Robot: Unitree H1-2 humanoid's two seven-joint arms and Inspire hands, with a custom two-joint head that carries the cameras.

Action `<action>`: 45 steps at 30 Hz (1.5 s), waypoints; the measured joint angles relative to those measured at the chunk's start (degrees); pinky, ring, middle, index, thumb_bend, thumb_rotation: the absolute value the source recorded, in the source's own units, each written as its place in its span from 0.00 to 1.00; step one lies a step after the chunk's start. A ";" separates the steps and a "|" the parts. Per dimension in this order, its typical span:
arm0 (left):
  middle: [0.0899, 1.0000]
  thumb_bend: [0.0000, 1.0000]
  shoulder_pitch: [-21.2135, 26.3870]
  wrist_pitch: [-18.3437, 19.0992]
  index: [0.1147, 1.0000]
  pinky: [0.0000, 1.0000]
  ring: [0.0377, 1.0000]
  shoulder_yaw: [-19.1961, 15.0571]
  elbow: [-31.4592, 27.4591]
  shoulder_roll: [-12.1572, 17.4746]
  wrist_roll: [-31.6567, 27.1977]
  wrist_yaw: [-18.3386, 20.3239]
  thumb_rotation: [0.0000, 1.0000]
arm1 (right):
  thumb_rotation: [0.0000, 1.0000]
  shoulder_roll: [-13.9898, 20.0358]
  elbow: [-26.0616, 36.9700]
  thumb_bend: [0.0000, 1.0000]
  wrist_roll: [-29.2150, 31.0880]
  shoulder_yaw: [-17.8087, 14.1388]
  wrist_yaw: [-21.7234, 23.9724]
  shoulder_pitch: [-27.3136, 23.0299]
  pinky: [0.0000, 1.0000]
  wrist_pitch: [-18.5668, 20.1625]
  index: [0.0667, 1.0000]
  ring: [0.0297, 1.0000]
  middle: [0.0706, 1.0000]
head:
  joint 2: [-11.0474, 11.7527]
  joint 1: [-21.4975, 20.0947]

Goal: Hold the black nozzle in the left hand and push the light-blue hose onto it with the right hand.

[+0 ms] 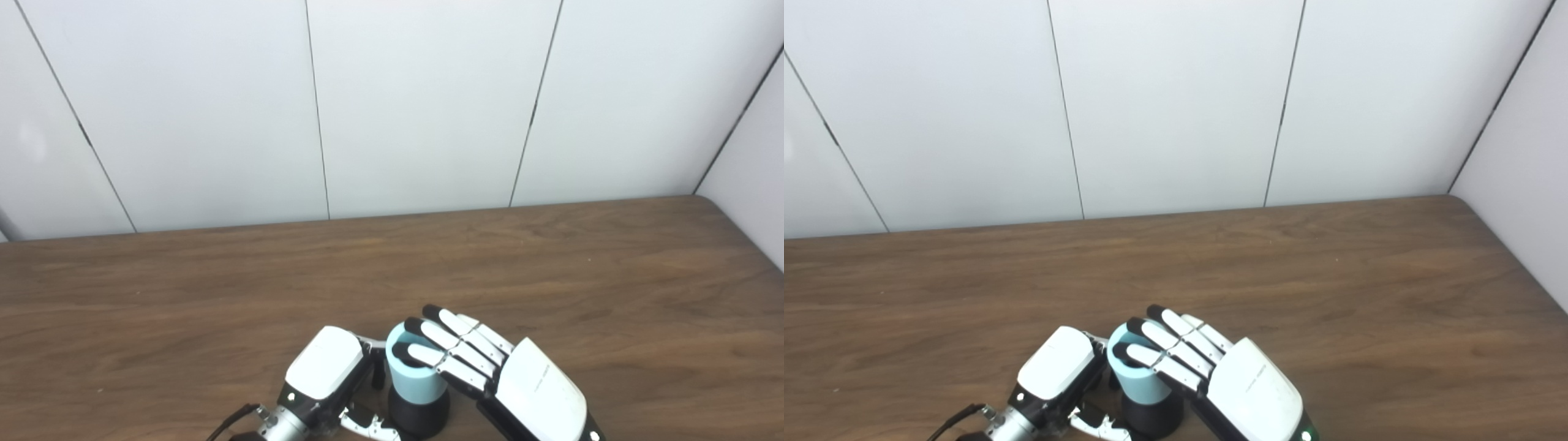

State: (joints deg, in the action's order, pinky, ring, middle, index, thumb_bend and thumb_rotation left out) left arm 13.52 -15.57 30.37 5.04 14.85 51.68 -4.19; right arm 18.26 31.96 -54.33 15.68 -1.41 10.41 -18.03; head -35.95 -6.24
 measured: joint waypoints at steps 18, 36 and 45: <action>0.42 0.52 -0.01 -0.08 0.41 0.09 0.10 -0.03 -0.01 0.00 0.00 -0.08 0.00 | 0.65 0.01 0.48 0.81 0.00 0.09 0.75 -0.05 0.86 0.25 0.80 0.94 0.88 | -0.09 -0.09; 0.42 0.52 0.00 -0.13 0.41 0.09 0.10 -0.04 -0.01 0.00 0.00 -0.10 0.00 | 0.66 0.02 0.90 0.81 0.00 0.19 1.32 -0.15 0.85 1.01 0.80 0.93 0.87 | -0.09 -0.09; 0.42 0.52 -0.01 -0.17 0.41 0.10 0.10 -0.11 -0.02 0.00 0.00 -0.10 0.00 | 0.66 0.03 1.63 0.82 -0.01 0.34 2.30 -0.36 0.84 2.21 0.79 0.92 0.86 | -0.17 -0.09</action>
State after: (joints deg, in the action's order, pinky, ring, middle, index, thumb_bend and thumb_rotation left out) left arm 13.52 -15.74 30.27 5.02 14.85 51.68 -4.28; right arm 18.29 33.59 -54.35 16.02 0.89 10.05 -15.81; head -36.12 -6.33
